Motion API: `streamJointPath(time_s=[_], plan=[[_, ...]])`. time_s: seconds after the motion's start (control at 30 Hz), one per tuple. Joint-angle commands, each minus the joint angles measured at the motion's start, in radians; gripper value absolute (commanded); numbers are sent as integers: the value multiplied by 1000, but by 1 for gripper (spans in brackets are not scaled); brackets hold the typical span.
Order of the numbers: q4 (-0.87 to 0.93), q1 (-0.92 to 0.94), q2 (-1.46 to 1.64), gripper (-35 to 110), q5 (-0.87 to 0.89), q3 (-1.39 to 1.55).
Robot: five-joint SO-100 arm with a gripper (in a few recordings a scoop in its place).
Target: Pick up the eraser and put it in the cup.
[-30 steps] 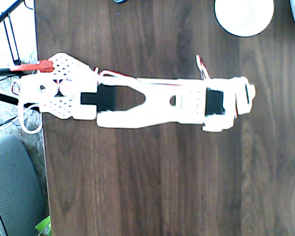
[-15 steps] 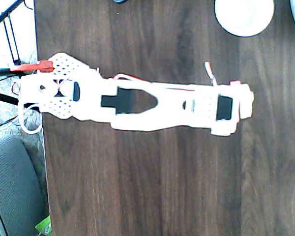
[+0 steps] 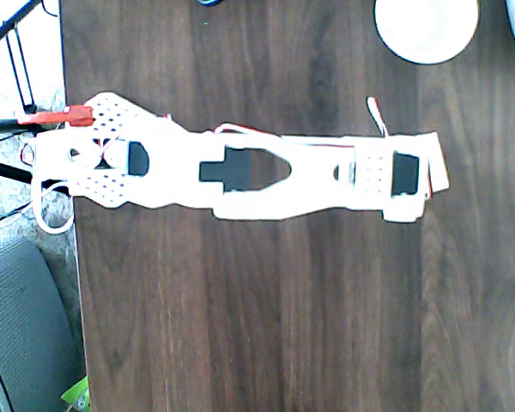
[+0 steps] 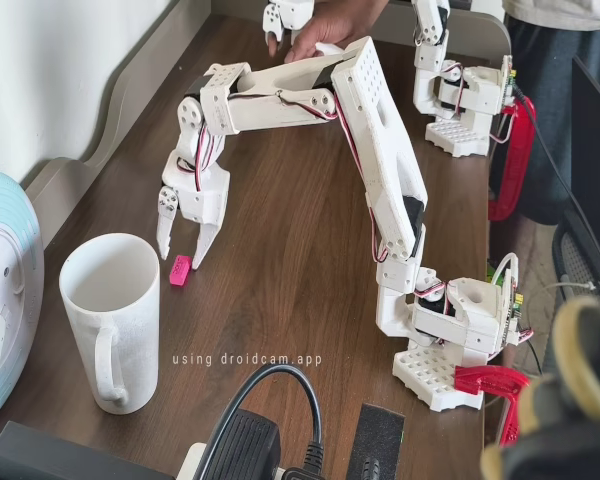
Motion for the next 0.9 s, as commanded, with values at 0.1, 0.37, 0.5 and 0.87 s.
streamJointPath(time_s=[0.1,0.37,0.5,0.87], plan=[[104,6,6,0,-11,-14],[127,0,216,0,-118,-21],[106,8,394,0,-249,-21],[29,-224,640,0,-684,-21]])
